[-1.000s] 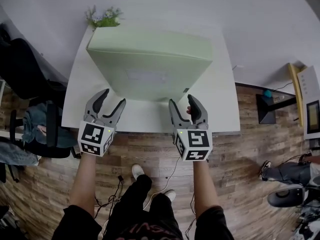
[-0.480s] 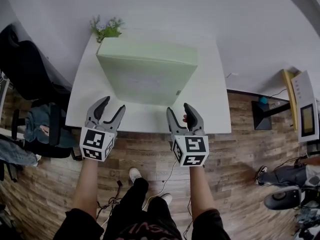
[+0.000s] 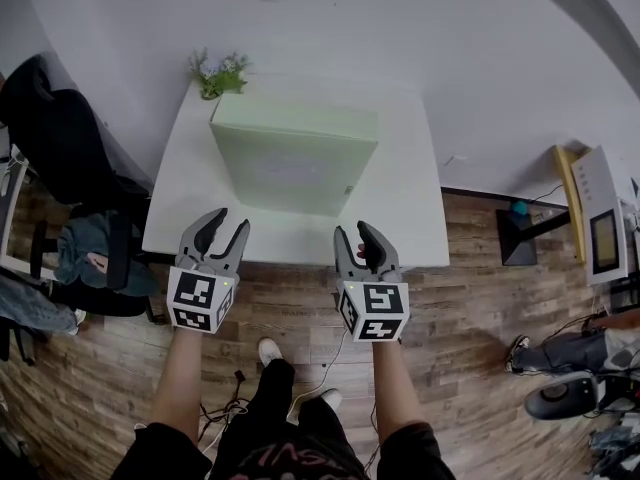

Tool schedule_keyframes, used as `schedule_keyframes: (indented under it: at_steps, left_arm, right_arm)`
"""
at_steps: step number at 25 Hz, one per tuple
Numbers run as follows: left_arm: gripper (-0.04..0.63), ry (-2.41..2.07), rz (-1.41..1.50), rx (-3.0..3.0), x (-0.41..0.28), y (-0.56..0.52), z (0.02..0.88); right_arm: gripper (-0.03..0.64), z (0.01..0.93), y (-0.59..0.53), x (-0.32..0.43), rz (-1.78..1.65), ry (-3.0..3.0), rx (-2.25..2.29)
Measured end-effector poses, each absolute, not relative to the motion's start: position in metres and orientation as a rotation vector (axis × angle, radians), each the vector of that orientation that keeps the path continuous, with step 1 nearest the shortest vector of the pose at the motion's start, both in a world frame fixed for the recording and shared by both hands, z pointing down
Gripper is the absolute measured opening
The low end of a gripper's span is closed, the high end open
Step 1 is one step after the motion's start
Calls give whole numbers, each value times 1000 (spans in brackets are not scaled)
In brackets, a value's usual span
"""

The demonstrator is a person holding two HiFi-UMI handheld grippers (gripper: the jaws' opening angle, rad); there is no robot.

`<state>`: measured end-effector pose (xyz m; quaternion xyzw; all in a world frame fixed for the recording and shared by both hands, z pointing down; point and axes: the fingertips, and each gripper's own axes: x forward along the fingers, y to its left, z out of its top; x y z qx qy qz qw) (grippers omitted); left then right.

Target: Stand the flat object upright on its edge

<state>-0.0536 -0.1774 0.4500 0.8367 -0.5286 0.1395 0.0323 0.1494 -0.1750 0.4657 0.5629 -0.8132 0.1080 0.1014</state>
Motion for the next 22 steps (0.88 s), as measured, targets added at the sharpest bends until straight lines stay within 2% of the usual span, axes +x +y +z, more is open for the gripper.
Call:
schedule_keyframes:
  at_steps: [9, 16, 22]
  left_arm:
    - [110, -1666, 375, 2556, -53, -158, 417]
    - [84, -1683, 347, 2551, -48, -146, 395]
    - [58, -1713, 325, 2519, -50, -132, 381]
  right_arm:
    - [114, 437, -157, 152, 324, -2397, 1673]
    - [57, 421, -145, 154, 333, -2391, 1690]
    - [43, 410, -132, 156, 344, -2393, 1687]
